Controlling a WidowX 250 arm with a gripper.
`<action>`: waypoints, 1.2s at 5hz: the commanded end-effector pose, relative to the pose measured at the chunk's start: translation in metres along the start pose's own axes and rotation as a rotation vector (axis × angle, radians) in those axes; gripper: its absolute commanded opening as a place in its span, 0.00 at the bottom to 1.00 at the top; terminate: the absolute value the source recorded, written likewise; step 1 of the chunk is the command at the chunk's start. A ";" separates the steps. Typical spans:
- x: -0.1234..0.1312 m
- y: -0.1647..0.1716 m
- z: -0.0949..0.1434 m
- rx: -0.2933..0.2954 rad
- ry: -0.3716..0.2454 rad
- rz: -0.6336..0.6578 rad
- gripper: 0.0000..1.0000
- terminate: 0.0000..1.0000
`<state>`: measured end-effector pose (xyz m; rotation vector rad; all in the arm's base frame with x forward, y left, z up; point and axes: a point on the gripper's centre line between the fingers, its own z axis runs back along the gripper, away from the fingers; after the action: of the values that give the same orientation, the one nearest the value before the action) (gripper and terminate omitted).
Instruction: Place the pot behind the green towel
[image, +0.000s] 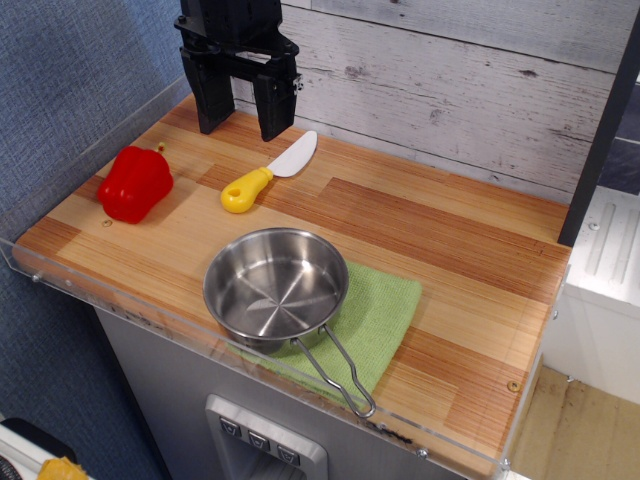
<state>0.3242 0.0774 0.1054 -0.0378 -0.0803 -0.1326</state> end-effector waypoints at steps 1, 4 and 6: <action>0.000 0.000 0.000 0.000 0.000 0.000 1.00 0.00; -0.017 -0.069 0.001 0.057 -0.116 -0.162 1.00 0.00; -0.049 -0.077 0.005 0.064 -0.142 -0.141 1.00 0.00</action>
<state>0.2616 0.0067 0.0970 0.0139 -0.1818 -0.2572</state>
